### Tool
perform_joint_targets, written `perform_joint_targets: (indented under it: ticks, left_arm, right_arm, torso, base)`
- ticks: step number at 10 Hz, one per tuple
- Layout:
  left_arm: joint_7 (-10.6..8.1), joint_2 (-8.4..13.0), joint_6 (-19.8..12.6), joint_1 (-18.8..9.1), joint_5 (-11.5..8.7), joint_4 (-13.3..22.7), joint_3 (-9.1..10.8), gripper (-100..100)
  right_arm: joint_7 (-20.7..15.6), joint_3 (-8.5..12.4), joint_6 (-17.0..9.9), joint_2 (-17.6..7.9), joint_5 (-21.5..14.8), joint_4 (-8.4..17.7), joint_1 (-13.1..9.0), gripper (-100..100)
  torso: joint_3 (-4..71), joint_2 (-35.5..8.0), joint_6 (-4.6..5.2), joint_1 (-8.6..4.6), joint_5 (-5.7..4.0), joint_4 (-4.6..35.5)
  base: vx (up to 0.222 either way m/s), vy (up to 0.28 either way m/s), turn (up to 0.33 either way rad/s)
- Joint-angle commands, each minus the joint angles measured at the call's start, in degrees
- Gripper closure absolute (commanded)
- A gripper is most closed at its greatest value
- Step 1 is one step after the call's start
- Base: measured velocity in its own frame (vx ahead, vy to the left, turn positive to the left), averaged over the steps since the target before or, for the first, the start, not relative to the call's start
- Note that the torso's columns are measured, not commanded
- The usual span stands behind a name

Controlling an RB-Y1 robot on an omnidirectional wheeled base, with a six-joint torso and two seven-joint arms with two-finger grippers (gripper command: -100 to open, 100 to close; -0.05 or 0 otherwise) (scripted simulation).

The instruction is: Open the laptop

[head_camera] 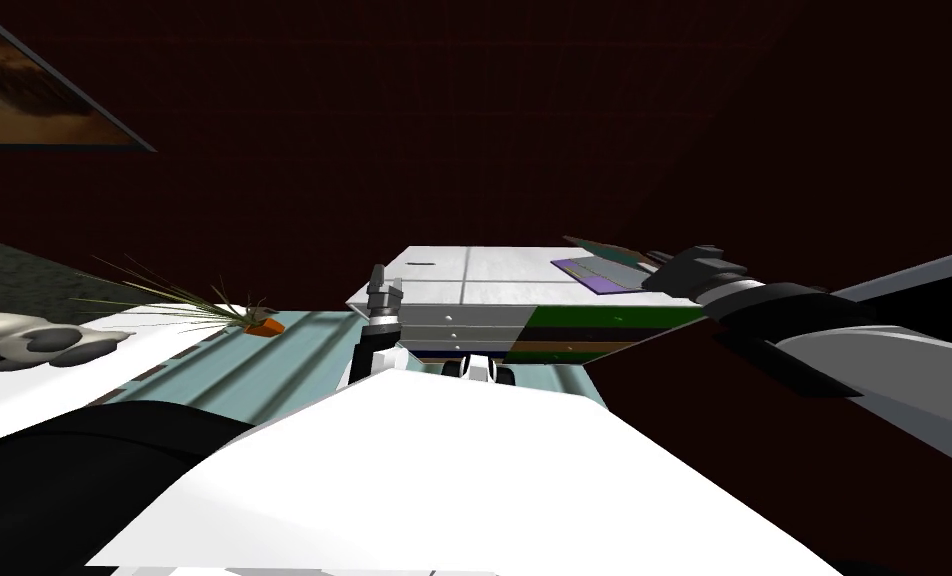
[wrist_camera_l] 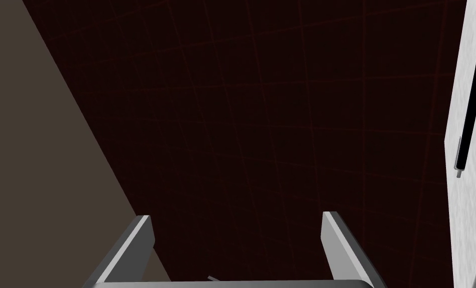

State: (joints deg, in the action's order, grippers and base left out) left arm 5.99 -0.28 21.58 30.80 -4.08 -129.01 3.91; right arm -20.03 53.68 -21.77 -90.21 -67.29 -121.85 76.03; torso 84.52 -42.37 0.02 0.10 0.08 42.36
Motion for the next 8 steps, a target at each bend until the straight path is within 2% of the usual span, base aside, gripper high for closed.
perform_joint_targets:
  ticks: [1, 8]
  left_arm:
    - [0.00, 0.0, 0.0, 0.0, 0.0, 0.0, 0.00, 0]
    - [0.00, 0.0, 0.0, 0.0, 0.0, 0.0, 0.00, 0]
  right_arm:
    - [0.2, 1.7, 2.3, -0.3, 0.8, 1.0, -0.8, -100]
    - [1.1, 7.5, 10.4, -1.2, 3.6, 4.4, -3.5, -100]
  torso:
    - [0.0, -0.1, 0.01, 0.06, 0.03, 0.0]
    - [0.0, 0.1, -0.02, -0.10, -0.08, -0.1]
  base:
    - [-0.017, 0.016, -0.049]
    - [-0.006, 0.012, -0.035]
